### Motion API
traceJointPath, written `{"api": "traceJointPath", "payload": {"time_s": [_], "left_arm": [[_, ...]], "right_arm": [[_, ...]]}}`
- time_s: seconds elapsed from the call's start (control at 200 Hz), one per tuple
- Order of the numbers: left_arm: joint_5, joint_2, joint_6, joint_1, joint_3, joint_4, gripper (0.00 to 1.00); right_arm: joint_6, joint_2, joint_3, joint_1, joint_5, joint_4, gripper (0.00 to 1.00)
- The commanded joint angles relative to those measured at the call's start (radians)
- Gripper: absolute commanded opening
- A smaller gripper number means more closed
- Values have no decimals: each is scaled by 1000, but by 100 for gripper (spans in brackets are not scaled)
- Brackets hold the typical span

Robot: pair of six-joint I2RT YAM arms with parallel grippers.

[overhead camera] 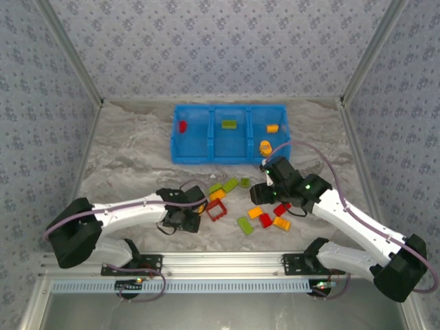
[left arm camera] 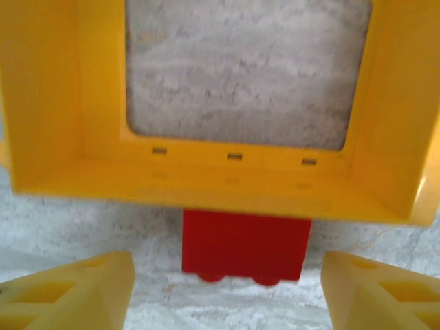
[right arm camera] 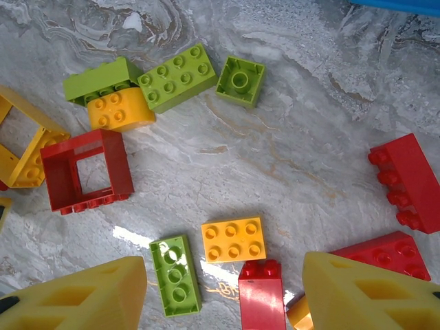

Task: Sort the legos into containers by color

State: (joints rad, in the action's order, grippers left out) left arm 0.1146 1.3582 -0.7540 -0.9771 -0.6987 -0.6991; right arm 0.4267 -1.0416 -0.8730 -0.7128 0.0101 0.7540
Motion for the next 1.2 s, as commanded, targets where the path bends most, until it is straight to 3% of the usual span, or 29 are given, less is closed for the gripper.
{"api": "traceJointPath", "payload": {"time_s": [0.0, 0.195, 0.38, 0.57, 0.665, 0.829, 1.019, 1.194], "left_arm": [[20, 23, 68, 31, -24, 67, 66], [-7, 58, 93, 35, -24, 99, 52], [19, 35, 82, 35, -32, 60, 30], [68, -139, 15, 31, -156, -214, 30], [44, -145, 23, 145, -330, -351, 33], [-34, 57, 101, 408, -623, -311, 33], [27, 441, 126, 469, -991, -276, 32], [54, 695, 117, 494, -1260, -327, 32]], "right_arm": [[9, -7, -37, 7, -15, 28, 64], [2, -32, -58, 9, -13, 30, 64], [4, -36, -64, 10, -9, 28, 63], [-14, -35, -82, -13, -20, 27, 62], [-28, -46, -81, -55, -28, -2, 62], [-38, -67, -50, -104, -27, -87, 62], [-57, -79, -78, -128, -38, -111, 62], [-113, -140, -84, -178, -55, -202, 64]]}}
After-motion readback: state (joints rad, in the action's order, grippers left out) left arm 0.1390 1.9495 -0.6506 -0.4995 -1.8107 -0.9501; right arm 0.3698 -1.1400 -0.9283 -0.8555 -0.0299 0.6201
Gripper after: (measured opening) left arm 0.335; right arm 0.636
